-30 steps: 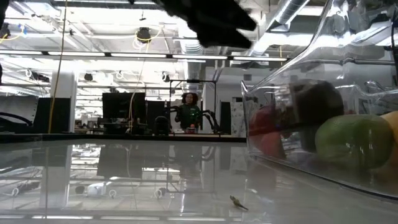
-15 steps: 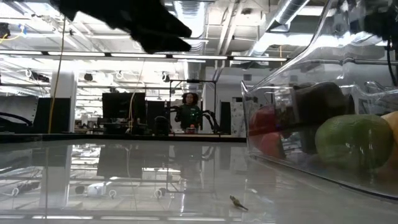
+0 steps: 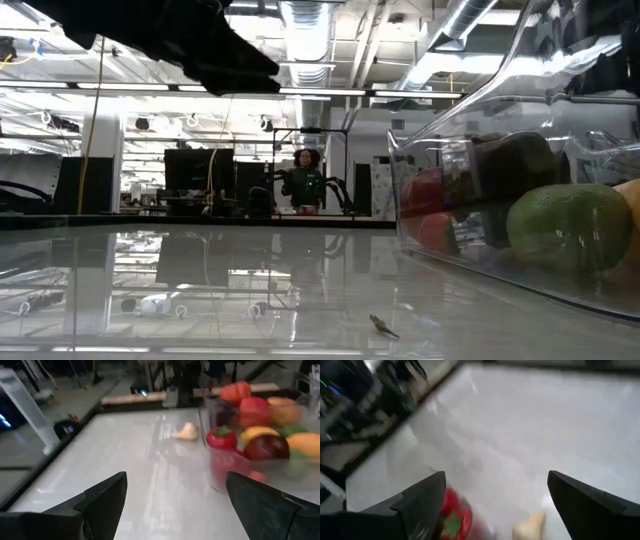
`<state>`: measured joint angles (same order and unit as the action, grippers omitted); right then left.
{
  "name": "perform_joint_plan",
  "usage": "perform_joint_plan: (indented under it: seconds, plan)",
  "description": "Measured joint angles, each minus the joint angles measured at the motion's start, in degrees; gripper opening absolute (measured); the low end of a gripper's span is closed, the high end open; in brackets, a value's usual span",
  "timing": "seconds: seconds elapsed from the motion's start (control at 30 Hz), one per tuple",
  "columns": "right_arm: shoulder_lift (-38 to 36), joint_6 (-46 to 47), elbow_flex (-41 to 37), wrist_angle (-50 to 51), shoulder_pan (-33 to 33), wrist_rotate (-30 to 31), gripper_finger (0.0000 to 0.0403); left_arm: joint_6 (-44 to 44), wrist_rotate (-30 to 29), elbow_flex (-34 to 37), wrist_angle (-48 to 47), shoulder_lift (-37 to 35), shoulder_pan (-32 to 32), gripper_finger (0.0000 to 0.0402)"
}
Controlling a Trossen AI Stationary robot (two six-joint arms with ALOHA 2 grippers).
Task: Sort produce into baskets
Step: Put the garlic into the right transparent bin
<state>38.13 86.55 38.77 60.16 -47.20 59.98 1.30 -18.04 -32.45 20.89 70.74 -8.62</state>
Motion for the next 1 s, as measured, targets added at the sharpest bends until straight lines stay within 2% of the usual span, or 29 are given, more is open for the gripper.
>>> perform_joint_plan:
  seconds: [0.1, 0.27, 0.43, 0.57, 0.67, 1.0]
  plan:
    - [2.4, -5.8, 3.4, -2.3, 9.7, -13.4, 0.0374, 1.4, -0.9, 0.0, 2.5, 0.4, 0.4, 0.0325]
    - [6.4, -10.0, 6.4, 1.3, 27.5, -38.2, 0.0374, 1.0, -1.5, 0.0, 3.0, 0.5, 0.8, 0.0325]
    - [10.8, -16.6, 6.5, 0.0, 44.1, -55.9, 0.0374, 1.4, -1.8, 0.0, 2.6, 0.5, 0.8, 0.0325]
    - [17.6, -20.8, 6.5, 0.0, 53.8, -65.8, 0.0374, 3.8, -1.9, 0.0, 2.3, 0.5, 0.8, 0.0325]
    - [23.6, -23.3, 6.5, -1.6, 58.2, -71.8, 0.0374, 4.9, -1.9, 0.0, 1.4, 0.5, 0.8, 0.0325]
    - [43.9, -29.2, 11.9, -1.8, 61.3, -81.1, 0.0374, 8.6, -1.8, 0.0, -1.2, 0.5, 0.8, 0.0325]
